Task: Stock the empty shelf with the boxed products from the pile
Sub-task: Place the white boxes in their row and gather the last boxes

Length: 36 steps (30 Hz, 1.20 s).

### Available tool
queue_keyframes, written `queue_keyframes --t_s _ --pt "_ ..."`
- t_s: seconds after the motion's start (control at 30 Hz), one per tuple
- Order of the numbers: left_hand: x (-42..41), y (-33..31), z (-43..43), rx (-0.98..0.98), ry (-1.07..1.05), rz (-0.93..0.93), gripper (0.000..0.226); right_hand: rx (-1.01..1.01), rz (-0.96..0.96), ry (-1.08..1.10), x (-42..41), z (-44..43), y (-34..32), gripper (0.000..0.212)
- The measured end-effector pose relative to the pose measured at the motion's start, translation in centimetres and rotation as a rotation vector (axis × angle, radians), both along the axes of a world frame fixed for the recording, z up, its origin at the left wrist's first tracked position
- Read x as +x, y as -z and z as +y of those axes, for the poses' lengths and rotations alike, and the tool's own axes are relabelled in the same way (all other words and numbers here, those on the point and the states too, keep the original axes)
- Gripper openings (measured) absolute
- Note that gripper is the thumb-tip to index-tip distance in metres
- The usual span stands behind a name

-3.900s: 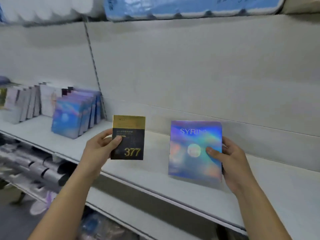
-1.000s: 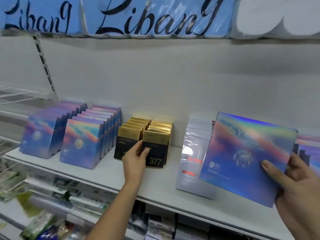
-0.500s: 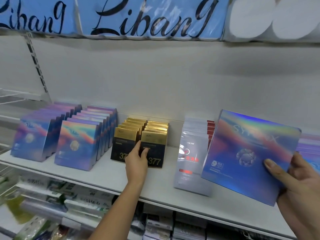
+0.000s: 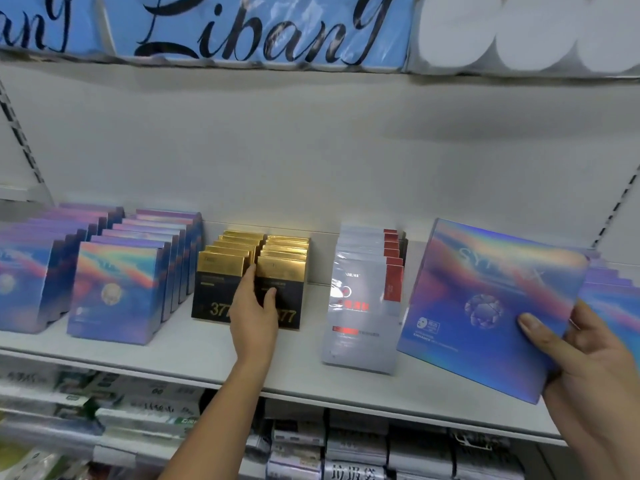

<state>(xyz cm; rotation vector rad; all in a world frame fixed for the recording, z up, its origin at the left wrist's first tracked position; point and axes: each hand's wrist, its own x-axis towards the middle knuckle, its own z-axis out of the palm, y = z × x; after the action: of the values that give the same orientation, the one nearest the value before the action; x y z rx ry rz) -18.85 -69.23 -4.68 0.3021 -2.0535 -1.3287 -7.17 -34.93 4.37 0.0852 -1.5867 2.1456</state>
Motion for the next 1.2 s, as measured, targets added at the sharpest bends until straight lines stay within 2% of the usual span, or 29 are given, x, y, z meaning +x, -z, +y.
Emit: queue_keyframes --t_s 0.13,0.37,0.6,0.77,1.0,1.2 --pt "1.4 -1.6 0.0 -0.021 0.049 0.081 0.054 -0.015 -0.005 0.059 1.3 1.0 0.0 0.046" --pt "5.3 -2.6 2.8 0.144 0.261 0.104 0.048 -0.004 -0.078 0.142 3.5 6.2 1.9 0.038" --pt "10.0 -3.6 10.0 0.165 0.201 0.161 0.041 0.002 -0.146 0.142 3.8 13.9 5.6 0.036" --pt "11.7 -3.1 17.1 0.205 0.134 0.209 0.038 0.081 -0.176 0.085 2.3 20.1 6.8 0.035" --pt "13.5 -0.5 25.4 0.167 0.253 0.112 0.039 0.087 -0.193 -0.01 -0.7 26.4 7.0 0.032" --pt "13.4 -1.5 27.6 0.117 0.292 0.107 0.044 0.139 -0.18 0.034 -3.6 26.6 9.2 0.032"
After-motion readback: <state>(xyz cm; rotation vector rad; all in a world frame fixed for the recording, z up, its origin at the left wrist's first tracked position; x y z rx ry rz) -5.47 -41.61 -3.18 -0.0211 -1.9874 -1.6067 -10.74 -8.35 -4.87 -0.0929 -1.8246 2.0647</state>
